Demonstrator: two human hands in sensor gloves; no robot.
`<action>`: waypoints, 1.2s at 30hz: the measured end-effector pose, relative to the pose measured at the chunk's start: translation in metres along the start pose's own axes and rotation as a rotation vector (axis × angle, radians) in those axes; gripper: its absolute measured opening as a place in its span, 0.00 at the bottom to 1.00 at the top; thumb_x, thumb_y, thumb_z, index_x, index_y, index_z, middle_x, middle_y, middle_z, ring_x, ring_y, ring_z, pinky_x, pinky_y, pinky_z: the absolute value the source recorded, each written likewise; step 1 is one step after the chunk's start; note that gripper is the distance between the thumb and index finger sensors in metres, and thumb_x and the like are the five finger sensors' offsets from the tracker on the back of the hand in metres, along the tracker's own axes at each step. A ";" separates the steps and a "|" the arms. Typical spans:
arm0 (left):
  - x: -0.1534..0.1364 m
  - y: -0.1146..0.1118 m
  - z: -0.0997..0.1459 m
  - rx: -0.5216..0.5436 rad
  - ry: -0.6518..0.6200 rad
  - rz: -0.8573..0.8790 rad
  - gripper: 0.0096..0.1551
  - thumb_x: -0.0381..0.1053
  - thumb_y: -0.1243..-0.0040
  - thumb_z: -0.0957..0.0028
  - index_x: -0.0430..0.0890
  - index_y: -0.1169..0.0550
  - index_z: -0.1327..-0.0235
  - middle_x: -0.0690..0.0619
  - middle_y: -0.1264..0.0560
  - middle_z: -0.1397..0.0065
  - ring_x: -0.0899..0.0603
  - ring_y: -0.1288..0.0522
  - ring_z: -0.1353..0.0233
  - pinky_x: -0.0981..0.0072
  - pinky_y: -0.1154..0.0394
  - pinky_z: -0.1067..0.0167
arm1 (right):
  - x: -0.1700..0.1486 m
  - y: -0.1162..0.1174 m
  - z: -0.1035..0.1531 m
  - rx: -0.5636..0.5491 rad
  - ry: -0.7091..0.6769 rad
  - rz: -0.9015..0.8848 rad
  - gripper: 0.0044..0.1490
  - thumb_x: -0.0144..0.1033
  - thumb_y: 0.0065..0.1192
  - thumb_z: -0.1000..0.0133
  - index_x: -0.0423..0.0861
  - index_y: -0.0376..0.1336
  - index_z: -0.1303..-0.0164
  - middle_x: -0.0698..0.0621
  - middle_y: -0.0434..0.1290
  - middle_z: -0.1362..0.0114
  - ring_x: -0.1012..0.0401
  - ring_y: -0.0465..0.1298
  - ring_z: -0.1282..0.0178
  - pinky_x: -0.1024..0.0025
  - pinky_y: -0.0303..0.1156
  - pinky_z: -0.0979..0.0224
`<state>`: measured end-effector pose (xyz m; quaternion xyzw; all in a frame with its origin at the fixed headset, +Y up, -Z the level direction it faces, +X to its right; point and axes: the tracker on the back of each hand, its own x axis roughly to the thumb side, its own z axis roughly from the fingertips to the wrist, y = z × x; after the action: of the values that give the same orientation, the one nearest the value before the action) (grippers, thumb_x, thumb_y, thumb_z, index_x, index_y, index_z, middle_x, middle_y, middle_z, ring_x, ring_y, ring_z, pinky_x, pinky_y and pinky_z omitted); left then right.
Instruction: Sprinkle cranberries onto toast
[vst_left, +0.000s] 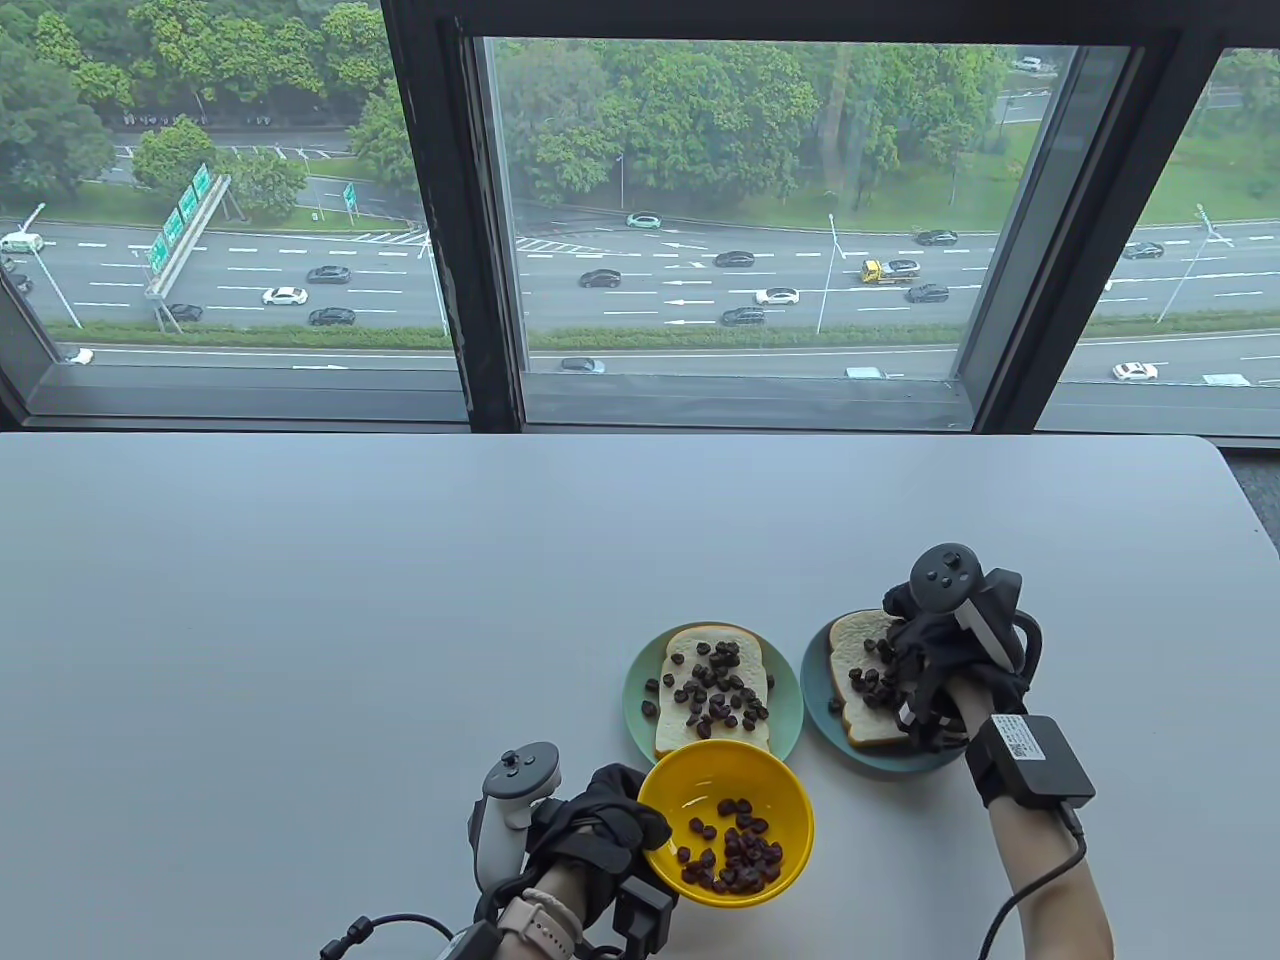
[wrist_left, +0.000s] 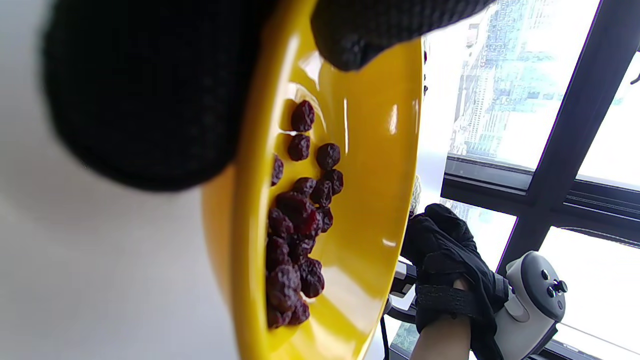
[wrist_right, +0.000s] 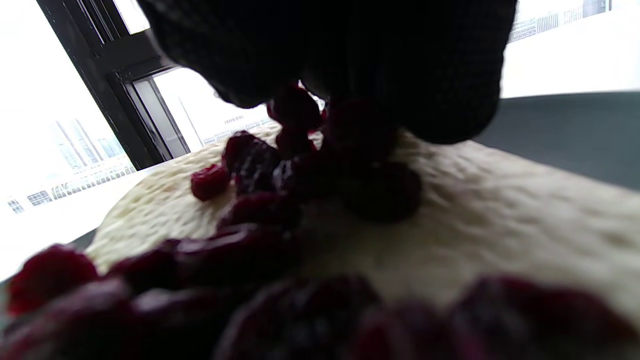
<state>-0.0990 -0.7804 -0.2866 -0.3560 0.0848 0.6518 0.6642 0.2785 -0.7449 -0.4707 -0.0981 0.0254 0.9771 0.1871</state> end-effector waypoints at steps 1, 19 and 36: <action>0.000 0.000 0.000 0.000 -0.001 -0.002 0.34 0.39 0.40 0.56 0.47 0.42 0.39 0.37 0.35 0.48 0.35 0.27 0.61 0.61 0.11 0.77 | -0.001 0.000 0.001 0.011 -0.009 -0.007 0.29 0.37 0.66 0.59 0.57 0.63 0.45 0.52 0.67 0.36 0.55 0.76 0.43 0.73 0.83 0.49; 0.001 0.000 -0.001 0.017 -0.028 -0.040 0.34 0.39 0.40 0.56 0.47 0.42 0.39 0.37 0.35 0.48 0.35 0.27 0.61 0.61 0.11 0.77 | 0.021 -0.030 0.064 0.107 -0.306 -0.183 0.35 0.45 0.63 0.57 0.53 0.61 0.38 0.46 0.65 0.32 0.50 0.76 0.41 0.68 0.83 0.48; 0.007 -0.006 0.008 0.007 -0.093 -0.021 0.34 0.39 0.40 0.56 0.46 0.42 0.39 0.36 0.34 0.48 0.35 0.27 0.61 0.61 0.11 0.77 | 0.140 0.017 0.206 0.505 -0.896 0.192 0.48 0.50 0.64 0.58 0.52 0.49 0.29 0.35 0.47 0.25 0.39 0.60 0.29 0.61 0.76 0.36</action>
<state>-0.0956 -0.7697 -0.2830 -0.3239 0.0524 0.6602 0.6756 0.1069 -0.6925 -0.2968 0.3807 0.1866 0.8993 0.1072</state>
